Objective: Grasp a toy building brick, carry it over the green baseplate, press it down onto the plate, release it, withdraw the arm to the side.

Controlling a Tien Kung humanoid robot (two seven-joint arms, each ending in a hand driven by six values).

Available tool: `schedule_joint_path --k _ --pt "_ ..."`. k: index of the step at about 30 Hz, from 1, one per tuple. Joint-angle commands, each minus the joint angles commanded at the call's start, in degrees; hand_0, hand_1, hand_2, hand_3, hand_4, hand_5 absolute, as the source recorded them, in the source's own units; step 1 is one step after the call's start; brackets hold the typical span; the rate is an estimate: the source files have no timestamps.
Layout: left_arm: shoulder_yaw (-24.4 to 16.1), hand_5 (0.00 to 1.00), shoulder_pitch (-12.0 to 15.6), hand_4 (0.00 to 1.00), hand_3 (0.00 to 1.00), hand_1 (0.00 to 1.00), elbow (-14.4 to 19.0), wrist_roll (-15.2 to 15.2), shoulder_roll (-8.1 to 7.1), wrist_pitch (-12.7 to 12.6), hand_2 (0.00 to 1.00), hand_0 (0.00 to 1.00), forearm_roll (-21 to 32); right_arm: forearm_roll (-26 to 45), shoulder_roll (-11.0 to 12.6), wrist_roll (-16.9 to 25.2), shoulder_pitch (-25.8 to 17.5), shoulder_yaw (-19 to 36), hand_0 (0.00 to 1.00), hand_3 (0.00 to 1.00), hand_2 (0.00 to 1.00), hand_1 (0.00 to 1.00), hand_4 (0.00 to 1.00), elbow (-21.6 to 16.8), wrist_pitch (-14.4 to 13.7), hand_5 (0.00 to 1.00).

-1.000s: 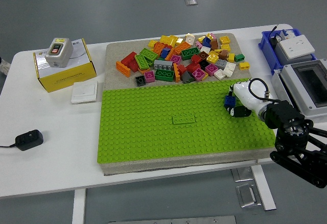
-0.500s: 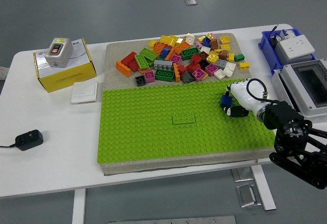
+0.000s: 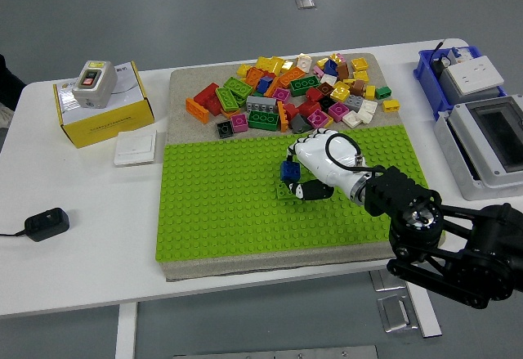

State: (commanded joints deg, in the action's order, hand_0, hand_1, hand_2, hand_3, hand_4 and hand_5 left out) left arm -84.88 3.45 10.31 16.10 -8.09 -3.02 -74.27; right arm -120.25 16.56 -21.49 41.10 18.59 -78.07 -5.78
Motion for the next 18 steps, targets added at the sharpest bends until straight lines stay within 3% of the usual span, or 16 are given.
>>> schedule_joint_path --k 18 --pt "-0.11 0.459 -0.17 0.466 0.765 0.7 0.0 -0.12 -0.02 -0.03 0.699 0.691 -0.13 0.08 -1.2 0.72 0.37 -2.63 0.812 0.571 0.746 0.765 0.44 3.55 0.5 0.359"
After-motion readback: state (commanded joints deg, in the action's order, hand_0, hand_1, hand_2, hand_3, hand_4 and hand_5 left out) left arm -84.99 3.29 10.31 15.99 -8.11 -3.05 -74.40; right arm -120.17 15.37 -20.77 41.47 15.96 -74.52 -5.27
